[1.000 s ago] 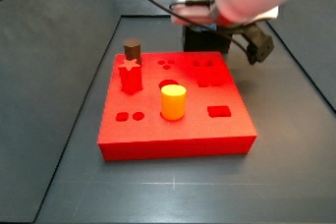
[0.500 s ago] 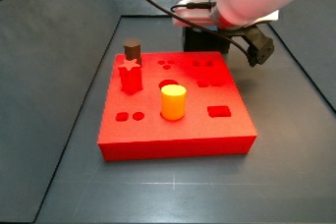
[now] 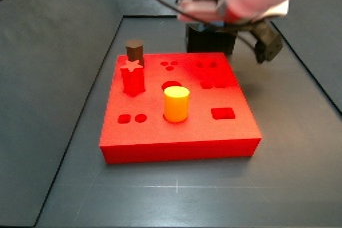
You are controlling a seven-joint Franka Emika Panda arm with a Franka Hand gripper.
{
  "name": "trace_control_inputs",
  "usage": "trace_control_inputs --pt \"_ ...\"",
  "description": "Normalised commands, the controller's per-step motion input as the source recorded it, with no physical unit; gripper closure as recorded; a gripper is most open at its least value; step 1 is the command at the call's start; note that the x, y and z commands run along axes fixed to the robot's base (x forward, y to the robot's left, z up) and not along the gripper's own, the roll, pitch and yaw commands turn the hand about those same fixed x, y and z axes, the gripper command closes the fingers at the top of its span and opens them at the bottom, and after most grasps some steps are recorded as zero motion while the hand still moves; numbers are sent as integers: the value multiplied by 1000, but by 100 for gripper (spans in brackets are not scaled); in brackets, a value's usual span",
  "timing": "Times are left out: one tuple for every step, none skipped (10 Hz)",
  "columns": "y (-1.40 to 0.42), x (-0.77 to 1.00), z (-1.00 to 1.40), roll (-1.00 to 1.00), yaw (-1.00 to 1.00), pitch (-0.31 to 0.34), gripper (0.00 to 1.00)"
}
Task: Pick up the arch object. Move up. Place the arch object on the fixture. Regrasp the arch object. Move to above the board. Insert the arch object.
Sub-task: Move to above the board.
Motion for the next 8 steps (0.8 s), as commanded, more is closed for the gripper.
trace_control_inputs --pt "-54 99 1000 -186 133 201 100" --pt "-55 97 1000 -97 159 161 100" --pt "-55 98 1000 -64 165 136 100" --pt "-54 98 1000 -46 163 122 100" --pt "-54 98 1000 -32 152 95 100" --pt "-55 97 1000 -25 138 75 100" --pt "-53 96 1000 -25 123 69 100" --pt "-53 96 1000 -28 112 65 100"
